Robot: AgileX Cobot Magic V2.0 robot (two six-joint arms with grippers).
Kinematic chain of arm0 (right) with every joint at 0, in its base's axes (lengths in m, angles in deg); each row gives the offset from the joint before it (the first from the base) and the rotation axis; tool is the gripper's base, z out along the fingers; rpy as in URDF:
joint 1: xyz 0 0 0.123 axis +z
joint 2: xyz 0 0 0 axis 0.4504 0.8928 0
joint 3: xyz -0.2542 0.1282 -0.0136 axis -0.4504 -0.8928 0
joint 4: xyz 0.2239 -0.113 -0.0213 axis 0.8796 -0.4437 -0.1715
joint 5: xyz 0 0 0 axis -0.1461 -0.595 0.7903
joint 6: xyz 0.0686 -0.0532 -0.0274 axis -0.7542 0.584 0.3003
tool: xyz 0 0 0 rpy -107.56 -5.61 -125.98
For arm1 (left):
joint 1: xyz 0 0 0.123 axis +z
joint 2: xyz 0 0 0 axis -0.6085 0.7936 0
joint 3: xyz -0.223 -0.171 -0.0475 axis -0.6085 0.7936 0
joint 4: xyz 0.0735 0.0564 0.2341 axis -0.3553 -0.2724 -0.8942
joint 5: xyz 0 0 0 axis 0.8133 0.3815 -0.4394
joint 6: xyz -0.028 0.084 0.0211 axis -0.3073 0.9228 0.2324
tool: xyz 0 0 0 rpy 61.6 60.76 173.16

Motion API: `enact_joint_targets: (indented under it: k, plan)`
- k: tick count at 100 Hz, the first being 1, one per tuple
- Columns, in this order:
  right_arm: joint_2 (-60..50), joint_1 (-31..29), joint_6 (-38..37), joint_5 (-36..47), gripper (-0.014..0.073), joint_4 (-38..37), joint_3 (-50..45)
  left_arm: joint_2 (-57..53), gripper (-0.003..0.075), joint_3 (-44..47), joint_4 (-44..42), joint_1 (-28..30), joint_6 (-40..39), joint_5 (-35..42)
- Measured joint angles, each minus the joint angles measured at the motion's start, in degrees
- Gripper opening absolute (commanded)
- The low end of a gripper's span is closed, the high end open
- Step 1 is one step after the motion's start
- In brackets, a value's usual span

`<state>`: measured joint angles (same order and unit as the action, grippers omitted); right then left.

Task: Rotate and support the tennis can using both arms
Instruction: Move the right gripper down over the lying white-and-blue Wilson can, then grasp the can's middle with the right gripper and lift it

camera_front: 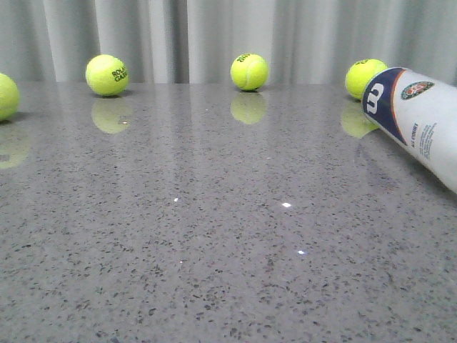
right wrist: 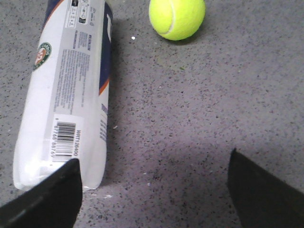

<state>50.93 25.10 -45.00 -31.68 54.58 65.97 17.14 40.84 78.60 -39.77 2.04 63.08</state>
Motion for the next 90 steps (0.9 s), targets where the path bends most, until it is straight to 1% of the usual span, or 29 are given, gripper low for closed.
enact_joint_targets:
  k: [10,26,43,66,90]
  plan:
    - [4.8,0.0,0.8,-3.6,0.0627,2.6,5.0,0.0,-0.0021,0.0,0.0,0.0,0.0,0.0]
    - [12.9,0.0,4.0,-8.7,0.0627,9.6,13.1,0.0,-0.0021,0.0,0.0,0.0,0.0,0.0]
    - [21.4,0.0,5.4,-12.4,0.0627,15.3,19.6,0.0,-0.0021,0.0,0.0,0.0,0.0,0.0]
    - [32.7,0.7,5.6,-15.0,0.0626,17.8,25.8,0.0,-0.0021,0.0,0.0,0.0,0.0,0.0]
    - [42.3,2.0,5.8,-15.1,0.0626,18.2,28.2,0.0,-0.0021,0.0,0.0,0.0,0.0,0.0]
